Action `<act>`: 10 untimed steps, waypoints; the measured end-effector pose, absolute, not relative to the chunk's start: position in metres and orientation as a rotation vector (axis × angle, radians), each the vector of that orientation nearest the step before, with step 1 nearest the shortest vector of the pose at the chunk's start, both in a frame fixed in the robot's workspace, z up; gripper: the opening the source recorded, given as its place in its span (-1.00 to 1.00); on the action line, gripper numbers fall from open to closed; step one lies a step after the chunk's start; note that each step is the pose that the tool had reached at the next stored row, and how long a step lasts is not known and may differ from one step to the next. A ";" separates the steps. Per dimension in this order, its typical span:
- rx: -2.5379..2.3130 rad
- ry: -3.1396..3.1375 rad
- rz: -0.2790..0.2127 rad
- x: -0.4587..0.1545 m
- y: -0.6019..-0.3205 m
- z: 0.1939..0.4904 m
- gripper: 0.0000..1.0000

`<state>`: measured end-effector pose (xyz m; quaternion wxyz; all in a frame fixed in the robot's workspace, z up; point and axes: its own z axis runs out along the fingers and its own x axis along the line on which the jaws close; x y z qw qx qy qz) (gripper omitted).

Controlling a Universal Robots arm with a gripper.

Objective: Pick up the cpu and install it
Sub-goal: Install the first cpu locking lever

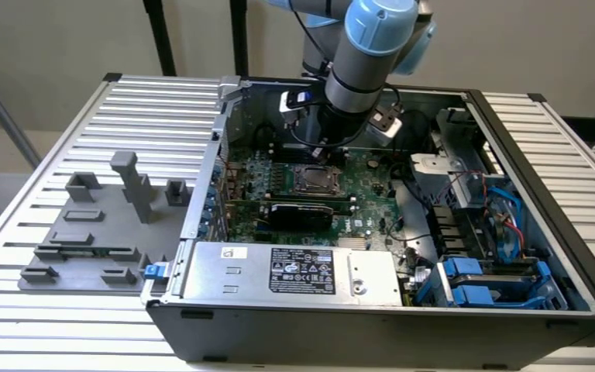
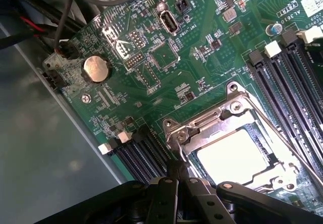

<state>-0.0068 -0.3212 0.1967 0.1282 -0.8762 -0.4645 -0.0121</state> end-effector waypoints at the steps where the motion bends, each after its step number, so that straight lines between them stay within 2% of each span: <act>1: -2.548 -1.351 -0.036 -0.007 -0.321 0.197 -0.79; 10: -2.530 -1.344 -0.054 -0.006 -0.321 0.197 -0.79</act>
